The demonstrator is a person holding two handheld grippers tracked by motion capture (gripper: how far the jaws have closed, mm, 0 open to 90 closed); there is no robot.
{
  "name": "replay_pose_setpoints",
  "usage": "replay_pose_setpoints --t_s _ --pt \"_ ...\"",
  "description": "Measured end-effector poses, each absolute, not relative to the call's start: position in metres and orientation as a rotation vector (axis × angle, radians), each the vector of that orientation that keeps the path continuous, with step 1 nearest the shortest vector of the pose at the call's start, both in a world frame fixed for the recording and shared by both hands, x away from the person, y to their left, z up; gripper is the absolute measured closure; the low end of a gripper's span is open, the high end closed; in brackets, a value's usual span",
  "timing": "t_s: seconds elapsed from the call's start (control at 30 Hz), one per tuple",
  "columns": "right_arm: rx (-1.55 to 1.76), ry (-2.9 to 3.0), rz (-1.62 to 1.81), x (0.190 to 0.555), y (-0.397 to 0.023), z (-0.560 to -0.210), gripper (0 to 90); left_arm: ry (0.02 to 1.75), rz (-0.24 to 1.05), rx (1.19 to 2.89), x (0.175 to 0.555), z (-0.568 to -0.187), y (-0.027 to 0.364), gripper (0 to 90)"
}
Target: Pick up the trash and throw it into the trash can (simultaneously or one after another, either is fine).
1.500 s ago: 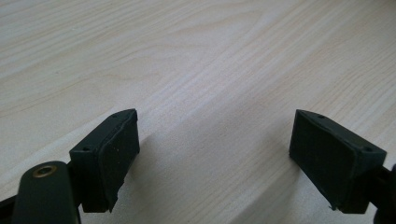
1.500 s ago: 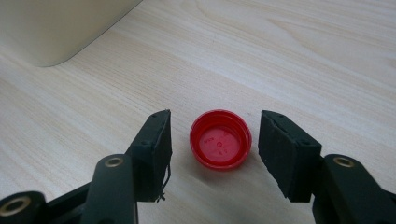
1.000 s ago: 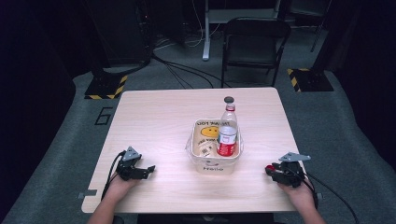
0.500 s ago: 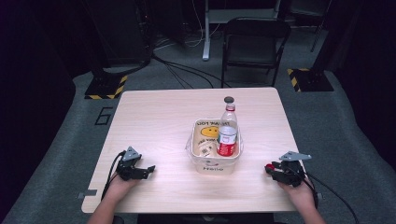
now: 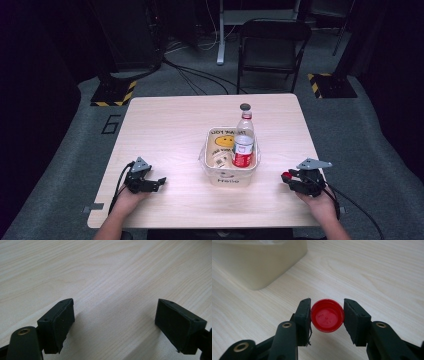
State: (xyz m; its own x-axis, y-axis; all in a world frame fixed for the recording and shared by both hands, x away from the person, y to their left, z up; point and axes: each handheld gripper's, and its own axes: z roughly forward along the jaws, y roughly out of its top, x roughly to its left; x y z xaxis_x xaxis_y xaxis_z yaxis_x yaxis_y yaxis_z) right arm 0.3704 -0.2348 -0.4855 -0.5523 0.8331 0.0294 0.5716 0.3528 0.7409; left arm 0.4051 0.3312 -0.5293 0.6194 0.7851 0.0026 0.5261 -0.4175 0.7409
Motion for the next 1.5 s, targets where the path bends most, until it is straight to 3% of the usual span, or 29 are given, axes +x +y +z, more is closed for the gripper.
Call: replay_pose_setpoints --t_s 1.5 --pt "0.984 2.331 1.163 0.370 -0.196 -0.369 58.0 1.028 0.455 2.121 0.405 -0.529 0.331 15.9"
